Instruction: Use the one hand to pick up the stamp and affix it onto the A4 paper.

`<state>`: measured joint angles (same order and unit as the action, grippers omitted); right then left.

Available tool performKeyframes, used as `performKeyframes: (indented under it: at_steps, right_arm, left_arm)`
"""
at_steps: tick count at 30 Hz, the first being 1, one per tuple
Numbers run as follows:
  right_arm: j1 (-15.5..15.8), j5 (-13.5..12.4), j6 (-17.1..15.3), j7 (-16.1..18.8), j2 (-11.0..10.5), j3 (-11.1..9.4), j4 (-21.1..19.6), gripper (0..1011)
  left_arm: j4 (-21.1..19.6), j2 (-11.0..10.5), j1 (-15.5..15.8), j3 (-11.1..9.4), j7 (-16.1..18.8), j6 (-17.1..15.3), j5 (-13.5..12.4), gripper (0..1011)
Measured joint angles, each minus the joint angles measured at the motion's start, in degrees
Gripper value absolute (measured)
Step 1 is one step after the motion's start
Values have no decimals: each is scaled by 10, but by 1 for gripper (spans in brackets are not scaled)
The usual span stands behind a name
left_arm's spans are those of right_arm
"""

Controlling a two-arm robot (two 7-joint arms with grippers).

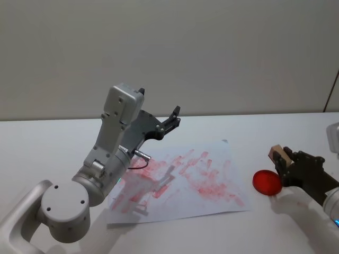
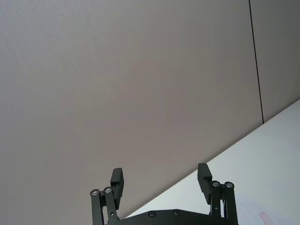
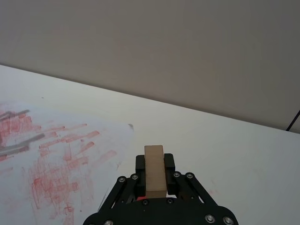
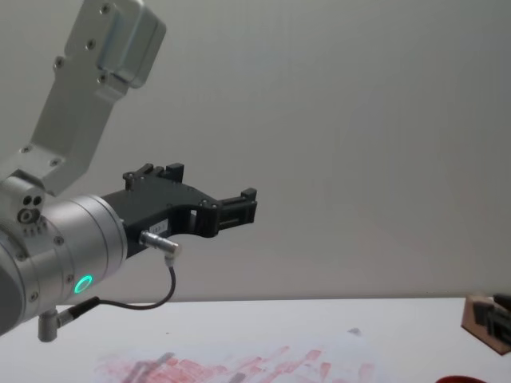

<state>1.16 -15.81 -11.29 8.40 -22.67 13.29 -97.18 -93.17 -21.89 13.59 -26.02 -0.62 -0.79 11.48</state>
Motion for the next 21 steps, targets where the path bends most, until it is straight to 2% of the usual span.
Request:
performKeyframes:
  at_steps: [21]
  right_arm:
    - [-16, 12, -32, 25, 7, 3, 29, 223]
  left_arm:
    - [0, 0, 0, 0, 0, 0, 0, 1001]
